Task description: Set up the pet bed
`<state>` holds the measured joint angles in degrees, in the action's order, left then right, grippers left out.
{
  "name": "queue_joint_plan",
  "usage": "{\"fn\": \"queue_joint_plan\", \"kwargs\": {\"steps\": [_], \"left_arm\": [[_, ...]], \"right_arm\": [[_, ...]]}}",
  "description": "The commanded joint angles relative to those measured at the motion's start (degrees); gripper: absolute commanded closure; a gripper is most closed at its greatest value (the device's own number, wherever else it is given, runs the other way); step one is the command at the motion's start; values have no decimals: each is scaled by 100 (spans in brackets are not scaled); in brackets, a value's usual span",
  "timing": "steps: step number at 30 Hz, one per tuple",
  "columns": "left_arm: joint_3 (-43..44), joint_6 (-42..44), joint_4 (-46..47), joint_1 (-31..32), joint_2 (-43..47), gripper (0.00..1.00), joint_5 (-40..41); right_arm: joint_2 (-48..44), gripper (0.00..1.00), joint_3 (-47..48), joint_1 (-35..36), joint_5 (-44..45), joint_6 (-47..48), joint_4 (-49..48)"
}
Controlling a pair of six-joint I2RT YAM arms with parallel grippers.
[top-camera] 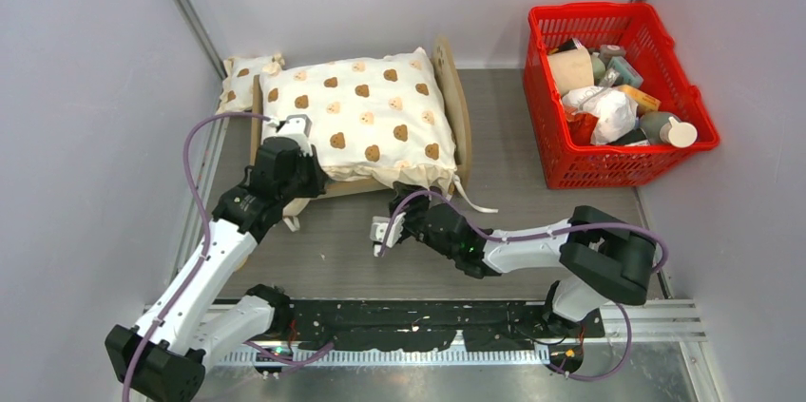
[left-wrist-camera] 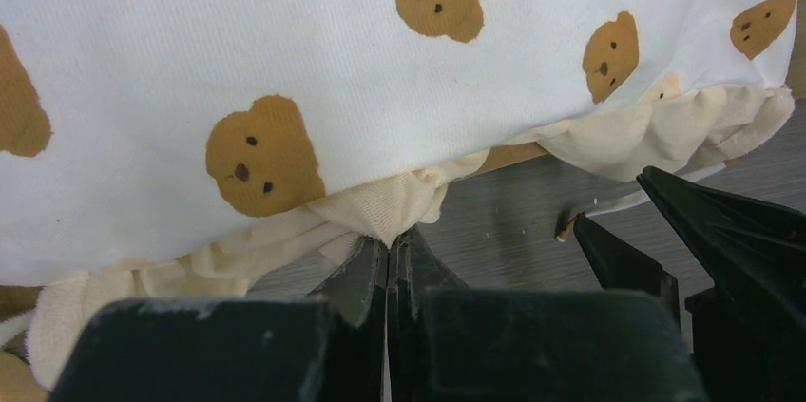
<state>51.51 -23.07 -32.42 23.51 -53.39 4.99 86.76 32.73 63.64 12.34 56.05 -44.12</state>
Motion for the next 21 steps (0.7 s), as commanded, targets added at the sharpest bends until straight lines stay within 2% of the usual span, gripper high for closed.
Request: {"fn": "queue_joint_plan", "kwargs": {"steps": [1, 5, 7, 9, 11, 13, 14, 17, 21], "left_arm": [[221, -10, 4, -157, 6, 100, -462], [220, -71, -18, -449, -19, 100, -860], [206, -91, -22, -560, -33, 100, -955], [198, -92, -31, -613, -68, 100, -990], [178, -79, -48, -655, -104, 100, -921], [191, -13, -148, -686, -163, 100, -721], [227, 42, -230, -703, -196, 100, -581], [330, 226, -471, -787, -336, 100, 57], [493, 231, -542, -997, -495, 100, -85]], "right_arm": [[361, 40, 17, 62, 492, 1114, -485], [593, 41, -37, 123, 932, 1758, -783], [675, 45, -57, 138, 1081, 1974, -961], [778, 86, 15, 159, 1567, 2045, -1321], [726, 94, 38, 176, 1888, 2087, -1683], [393, 95, 143, 153, 2018, 1398, -1450], [9, 95, 222, 106, 1952, 1131, -848], [-738, 95, 270, -77, 1032, -347, 432], [-1258, 95, 103, -294, 706, -1182, 566]]}}
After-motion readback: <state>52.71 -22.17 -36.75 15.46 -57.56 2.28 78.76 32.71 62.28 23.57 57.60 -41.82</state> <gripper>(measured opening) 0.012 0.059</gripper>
